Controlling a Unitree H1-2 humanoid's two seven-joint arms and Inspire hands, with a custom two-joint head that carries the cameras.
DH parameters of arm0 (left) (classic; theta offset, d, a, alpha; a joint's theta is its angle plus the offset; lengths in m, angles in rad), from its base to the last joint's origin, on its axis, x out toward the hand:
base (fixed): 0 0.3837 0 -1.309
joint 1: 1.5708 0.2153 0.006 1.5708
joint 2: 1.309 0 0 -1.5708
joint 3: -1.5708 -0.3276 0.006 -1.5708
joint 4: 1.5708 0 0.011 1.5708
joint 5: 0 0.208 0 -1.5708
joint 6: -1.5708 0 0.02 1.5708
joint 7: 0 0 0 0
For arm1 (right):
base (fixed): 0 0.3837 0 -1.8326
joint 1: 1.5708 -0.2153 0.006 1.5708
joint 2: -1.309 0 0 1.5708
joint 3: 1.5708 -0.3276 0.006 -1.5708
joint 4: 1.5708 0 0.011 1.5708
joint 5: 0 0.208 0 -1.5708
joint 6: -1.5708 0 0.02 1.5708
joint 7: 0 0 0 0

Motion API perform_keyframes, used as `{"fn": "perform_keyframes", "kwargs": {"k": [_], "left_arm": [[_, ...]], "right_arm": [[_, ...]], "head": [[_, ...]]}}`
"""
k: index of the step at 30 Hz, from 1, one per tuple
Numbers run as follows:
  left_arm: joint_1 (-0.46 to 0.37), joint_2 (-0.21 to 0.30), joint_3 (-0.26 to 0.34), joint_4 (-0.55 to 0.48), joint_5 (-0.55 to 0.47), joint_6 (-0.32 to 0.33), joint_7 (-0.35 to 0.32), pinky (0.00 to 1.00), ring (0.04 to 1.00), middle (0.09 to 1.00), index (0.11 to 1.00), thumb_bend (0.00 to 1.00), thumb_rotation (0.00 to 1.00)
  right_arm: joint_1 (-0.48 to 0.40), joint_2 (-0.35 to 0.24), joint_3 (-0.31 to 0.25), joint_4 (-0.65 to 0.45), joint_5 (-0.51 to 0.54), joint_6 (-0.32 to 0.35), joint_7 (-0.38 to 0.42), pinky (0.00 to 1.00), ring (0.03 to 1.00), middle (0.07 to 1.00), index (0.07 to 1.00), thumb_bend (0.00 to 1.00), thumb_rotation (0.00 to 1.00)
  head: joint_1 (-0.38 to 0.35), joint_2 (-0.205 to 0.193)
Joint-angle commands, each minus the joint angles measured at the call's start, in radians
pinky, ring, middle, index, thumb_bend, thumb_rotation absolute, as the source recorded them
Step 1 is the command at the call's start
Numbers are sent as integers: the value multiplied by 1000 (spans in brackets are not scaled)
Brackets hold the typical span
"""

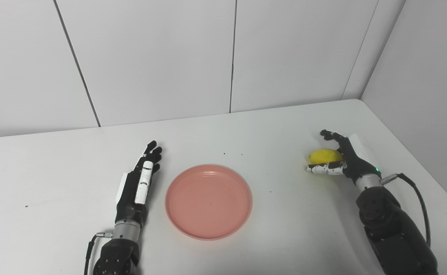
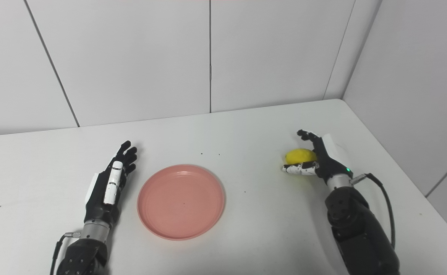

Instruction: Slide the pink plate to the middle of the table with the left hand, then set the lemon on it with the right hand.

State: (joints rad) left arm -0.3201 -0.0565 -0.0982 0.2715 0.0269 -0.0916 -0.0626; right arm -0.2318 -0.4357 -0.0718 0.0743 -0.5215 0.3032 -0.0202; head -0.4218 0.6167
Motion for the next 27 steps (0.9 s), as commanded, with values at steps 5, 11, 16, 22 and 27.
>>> {"fn": "perform_keyframes", "kwargs": {"k": [5,11,16,22,27], "left_arm": [[-19,0,-4,-16,4,-20,-4,933,933,917,910,448,1000],[-13,-3,-5,-20,6,-20,-1,925,925,913,905,439,1000],[-11,-7,-5,-16,5,-20,1,925,923,911,901,447,1000],[-7,-11,-7,-16,2,-27,0,927,923,912,900,453,1000],[-2,-21,-8,-25,2,-13,5,925,923,908,896,447,1000]], "right_arm": [[-18,-14,-2,8,-16,-26,-70,413,465,686,675,469,0],[-12,-11,7,-10,-39,-13,-94,344,474,578,580,461,0],[-8,7,-1,-32,-36,-22,-119,355,464,543,542,466,0],[-2,40,-19,-98,-13,-80,-168,353,465,495,528,495,0],[-3,59,-9,-176,-4,-128,-186,357,467,488,520,500,0]], "head": [[2,-1],[3,0],[8,-1],[29,2],[42,2]]}}
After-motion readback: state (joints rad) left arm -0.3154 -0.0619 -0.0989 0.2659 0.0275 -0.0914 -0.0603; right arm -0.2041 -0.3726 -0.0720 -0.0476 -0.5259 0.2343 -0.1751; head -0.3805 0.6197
